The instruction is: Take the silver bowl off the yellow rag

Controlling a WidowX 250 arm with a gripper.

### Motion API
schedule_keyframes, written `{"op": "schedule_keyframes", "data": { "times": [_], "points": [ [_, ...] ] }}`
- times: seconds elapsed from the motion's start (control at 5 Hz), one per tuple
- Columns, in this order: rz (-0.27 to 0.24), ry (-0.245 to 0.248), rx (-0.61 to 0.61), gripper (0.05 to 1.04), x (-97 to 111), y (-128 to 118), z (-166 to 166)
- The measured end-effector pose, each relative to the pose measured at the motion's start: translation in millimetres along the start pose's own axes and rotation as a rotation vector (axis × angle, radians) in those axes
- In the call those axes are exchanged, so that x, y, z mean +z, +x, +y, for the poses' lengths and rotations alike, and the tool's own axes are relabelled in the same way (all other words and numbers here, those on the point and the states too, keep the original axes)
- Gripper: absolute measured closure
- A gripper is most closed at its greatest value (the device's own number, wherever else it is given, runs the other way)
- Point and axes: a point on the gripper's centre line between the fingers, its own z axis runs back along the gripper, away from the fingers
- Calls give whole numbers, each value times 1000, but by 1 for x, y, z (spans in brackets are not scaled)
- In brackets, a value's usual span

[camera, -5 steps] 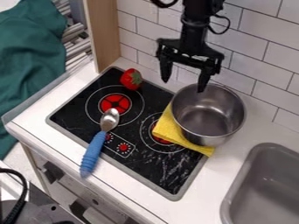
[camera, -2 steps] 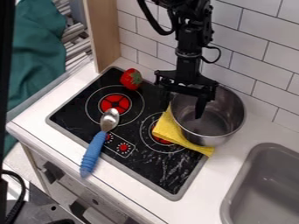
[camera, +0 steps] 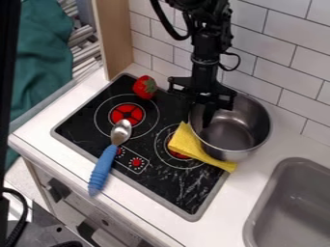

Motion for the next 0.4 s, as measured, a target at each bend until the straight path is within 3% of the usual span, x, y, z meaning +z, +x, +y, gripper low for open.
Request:
{"op": "schedule_keyframes", "data": {
  "times": [0.2, 0.4],
  "points": [
    [-16, 1, 0, 941, 3, -2, -1],
    [-56, 5, -5, 1023, 13, 0, -4]
  ]
}}
